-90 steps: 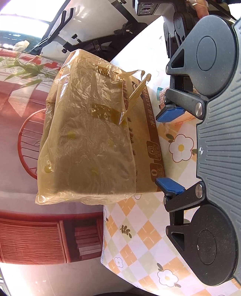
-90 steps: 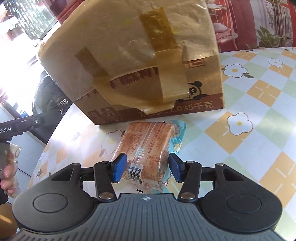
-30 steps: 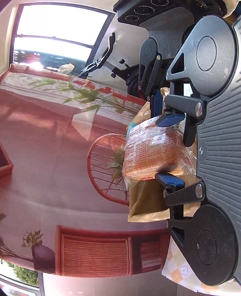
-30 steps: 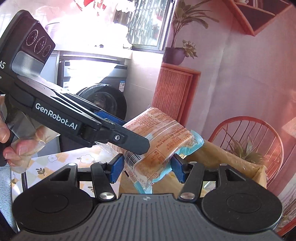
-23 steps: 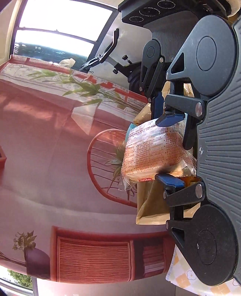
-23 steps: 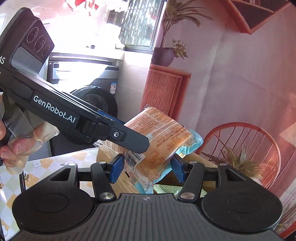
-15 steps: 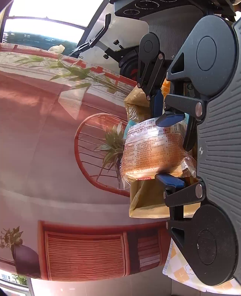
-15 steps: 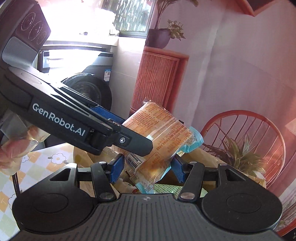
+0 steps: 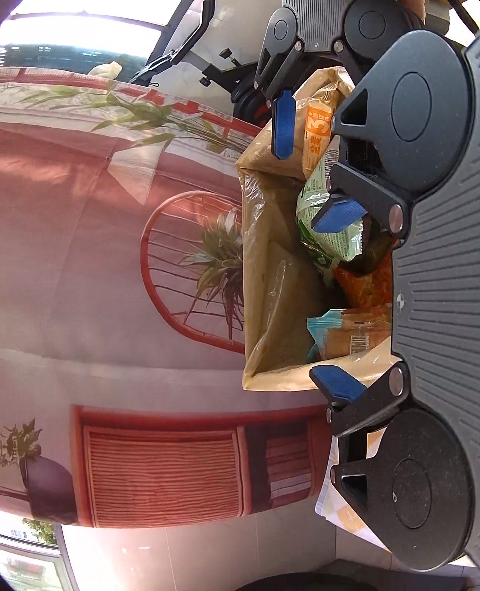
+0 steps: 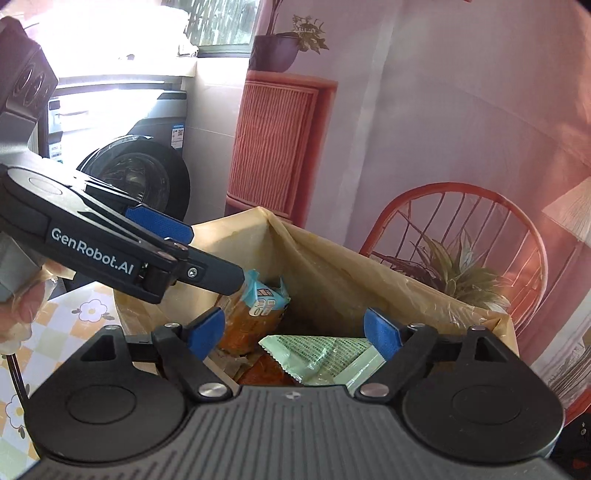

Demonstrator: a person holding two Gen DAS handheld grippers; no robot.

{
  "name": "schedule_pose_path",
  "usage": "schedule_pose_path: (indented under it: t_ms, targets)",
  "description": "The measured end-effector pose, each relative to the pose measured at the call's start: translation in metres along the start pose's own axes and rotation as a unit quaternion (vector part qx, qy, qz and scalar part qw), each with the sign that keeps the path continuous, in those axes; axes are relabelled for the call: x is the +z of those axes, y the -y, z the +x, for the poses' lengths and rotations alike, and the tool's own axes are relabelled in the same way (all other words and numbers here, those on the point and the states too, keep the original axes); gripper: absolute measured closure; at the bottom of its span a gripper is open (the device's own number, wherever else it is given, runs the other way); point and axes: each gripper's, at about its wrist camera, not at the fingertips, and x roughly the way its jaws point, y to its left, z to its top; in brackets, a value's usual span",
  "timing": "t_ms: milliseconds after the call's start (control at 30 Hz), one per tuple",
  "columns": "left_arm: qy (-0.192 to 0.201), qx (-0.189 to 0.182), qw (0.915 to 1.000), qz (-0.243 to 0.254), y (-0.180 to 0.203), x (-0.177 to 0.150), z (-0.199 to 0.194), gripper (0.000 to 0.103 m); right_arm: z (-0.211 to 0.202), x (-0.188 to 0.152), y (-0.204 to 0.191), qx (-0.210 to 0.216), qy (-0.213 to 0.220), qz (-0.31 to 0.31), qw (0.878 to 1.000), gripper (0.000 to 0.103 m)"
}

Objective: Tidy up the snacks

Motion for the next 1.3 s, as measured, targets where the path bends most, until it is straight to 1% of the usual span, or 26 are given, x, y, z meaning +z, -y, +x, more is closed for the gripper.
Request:
schedule_pose_path:
  t_ms: [33, 67, 200, 333, 500, 667, 733, 867, 933, 1000, 1100, 1300]
  targets:
    - [0.005, 0.008, 1.0, 0.003, 0.001, 0.001, -0.005, 0.017, -0.006, 0.001, 0.001, -0.005, 0.005, 0.009, 1.0, 0.011]
    - [0.01, 0.018, 0.9998, 0.006, 0.003, 0.002, -0.011, 0.016, -0.012, 0.002, 0.001, -0.01, 0.009, 0.017, 1.0, 0.008]
    - [0.02, 0.039, 0.999, 0.005, 0.005, 0.005, -0.033, 0.015, -0.038, 0.009, 0.001, -0.037, 0.039, 0.05, 0.997, 0.002]
    - [0.032, 0.052, 0.9981, -0.004, 0.007, 0.007, -0.058, 0.014, -0.065, 0.017, 0.0, -0.073, 0.066, 0.093, 0.991, 0.0]
    - [0.045, 0.087, 0.9952, -0.004, 0.011, 0.006, -0.092, 0.01, -0.096, 0.019, -0.007, -0.101, 0.09, 0.133, 0.982, 0.0]
    - [0.04, 0.126, 0.9912, 0.006, 0.017, 0.001, -0.121, 0.008, -0.122, 0.015, -0.016, -0.095, 0.105, 0.159, 0.977, 0.0]
    - [0.05, 0.139, 0.989, 0.004, 0.018, -0.004, -0.135, 0.008, -0.13, 0.012, -0.02, -0.091, 0.107, 0.172, 0.975, 0.0]
    - [0.065, 0.149, 0.9866, -0.008, 0.019, -0.012, -0.157, 0.008, -0.14, 0.007, -0.027, -0.089, 0.104, 0.185, 0.973, 0.0]
    - [0.072, 0.161, 0.9843, -0.01, 0.021, -0.015, -0.166, 0.008, -0.143, 0.004, -0.03, -0.086, 0.102, 0.193, 0.972, 0.0]
    - [0.077, 0.177, 0.9812, -0.009, 0.022, -0.018, -0.172, 0.008, -0.145, 0.002, -0.03, -0.082, 0.101, 0.202, 0.971, 0.0]
    - [0.085, 0.191, 0.9779, -0.004, 0.023, -0.021, -0.181, 0.008, -0.148, -0.001, -0.031, -0.079, 0.101, 0.21, 0.969, 0.0]
    - [0.084, 0.203, 0.9756, -0.008, 0.022, -0.024, -0.188, 0.008, -0.15, -0.002, -0.034, -0.082, 0.1, 0.212, 0.969, 0.0]
